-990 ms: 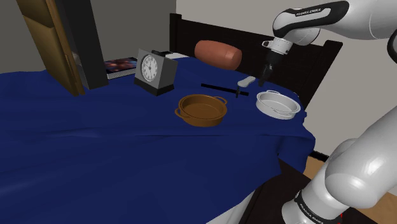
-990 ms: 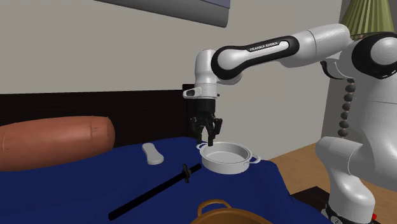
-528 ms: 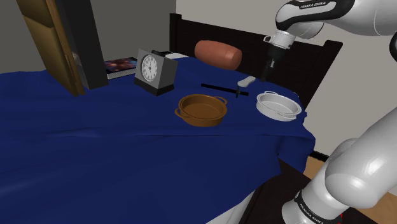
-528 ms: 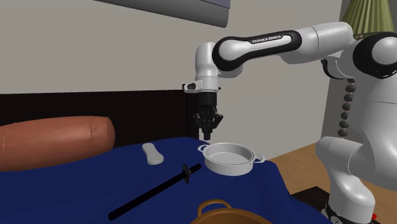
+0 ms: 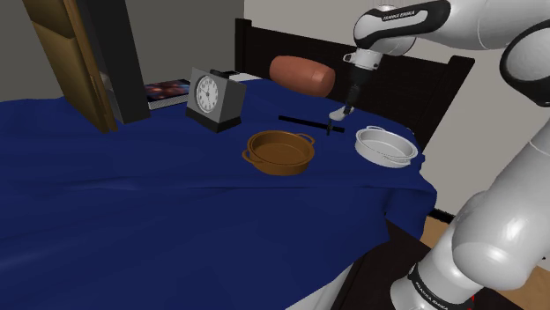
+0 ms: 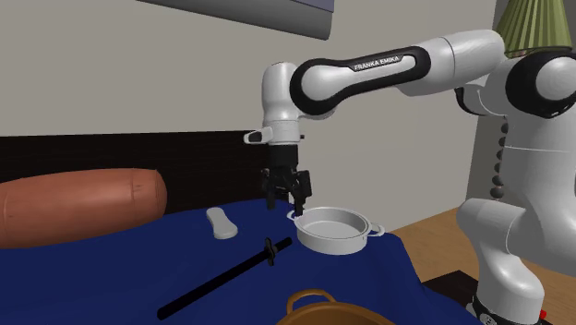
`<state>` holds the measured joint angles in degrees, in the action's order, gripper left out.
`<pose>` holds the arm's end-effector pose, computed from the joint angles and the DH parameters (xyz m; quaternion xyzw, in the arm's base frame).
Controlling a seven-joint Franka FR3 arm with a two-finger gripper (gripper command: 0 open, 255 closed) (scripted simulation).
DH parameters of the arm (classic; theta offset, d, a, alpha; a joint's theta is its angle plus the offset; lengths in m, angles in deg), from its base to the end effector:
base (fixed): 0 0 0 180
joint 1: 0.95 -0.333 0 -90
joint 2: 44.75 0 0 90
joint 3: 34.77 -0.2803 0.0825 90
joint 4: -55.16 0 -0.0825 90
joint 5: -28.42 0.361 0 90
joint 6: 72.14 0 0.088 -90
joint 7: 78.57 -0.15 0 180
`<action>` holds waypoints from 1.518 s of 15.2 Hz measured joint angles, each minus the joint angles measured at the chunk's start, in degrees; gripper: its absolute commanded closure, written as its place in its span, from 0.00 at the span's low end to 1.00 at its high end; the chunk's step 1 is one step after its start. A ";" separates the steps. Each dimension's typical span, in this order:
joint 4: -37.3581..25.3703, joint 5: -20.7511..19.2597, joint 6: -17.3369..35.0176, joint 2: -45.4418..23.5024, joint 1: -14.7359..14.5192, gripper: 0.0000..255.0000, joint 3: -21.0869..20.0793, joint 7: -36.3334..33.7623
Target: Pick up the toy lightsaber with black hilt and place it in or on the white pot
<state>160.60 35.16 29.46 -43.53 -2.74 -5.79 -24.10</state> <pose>0.4763 -0.2290 0.4520 -0.9726 -0.2226 -0.0225 0.0631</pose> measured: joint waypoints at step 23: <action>-15.56 0.22 3.30 -24.29 -3.80 0.00 -3.89 -15.03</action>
<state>145.04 35.38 32.75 -67.82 -6.54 -9.69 -39.13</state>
